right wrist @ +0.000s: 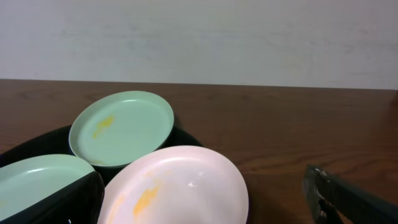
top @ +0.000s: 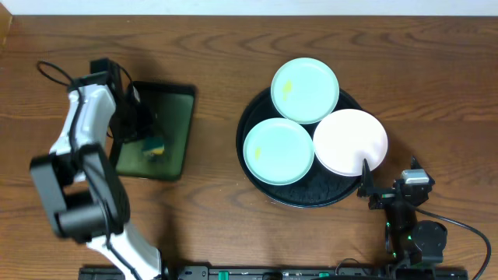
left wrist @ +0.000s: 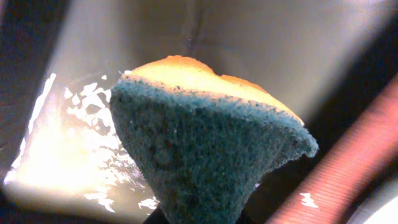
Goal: Clean dirty plates on tray and stack at the side
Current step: 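Dip the held sponge in the water with the left gripper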
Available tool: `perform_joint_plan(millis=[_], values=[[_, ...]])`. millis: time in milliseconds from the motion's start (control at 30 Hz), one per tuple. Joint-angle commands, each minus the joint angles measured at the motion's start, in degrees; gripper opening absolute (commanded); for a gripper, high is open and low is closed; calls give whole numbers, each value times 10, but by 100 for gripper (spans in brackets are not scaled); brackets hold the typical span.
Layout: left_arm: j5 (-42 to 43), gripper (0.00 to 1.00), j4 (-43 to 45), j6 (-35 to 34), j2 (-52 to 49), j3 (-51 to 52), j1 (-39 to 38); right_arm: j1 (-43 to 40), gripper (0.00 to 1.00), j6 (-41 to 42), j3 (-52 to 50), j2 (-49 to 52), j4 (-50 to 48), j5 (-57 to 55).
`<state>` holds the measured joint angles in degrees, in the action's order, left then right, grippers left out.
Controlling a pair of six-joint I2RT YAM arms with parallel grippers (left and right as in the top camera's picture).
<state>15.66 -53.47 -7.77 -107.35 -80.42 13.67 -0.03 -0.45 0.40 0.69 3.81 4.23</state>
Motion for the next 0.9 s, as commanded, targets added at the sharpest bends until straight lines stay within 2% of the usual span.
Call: perform_joint_plan(millis=[0,267,433,600,733,867], values=[[51,7,3,-17,82,-24,0,5,99,6,-1,-2,2,-1],[39,8,42,-30,211,-24,0,5,99,6,-1,-2,2,-1],[-44,7,58,-30,203,2,0,5,99,6,-1,-2,2,-1],[-46,8,153,-31,151,96,-1,5,99,6,-1,-2,2,-1],[26,7,184,-31,101,114,3,5,99,6,-1,-2,2,-1],[139,7,178,-31,116,87,19,5,99,6,-1,-2,2,-1]])
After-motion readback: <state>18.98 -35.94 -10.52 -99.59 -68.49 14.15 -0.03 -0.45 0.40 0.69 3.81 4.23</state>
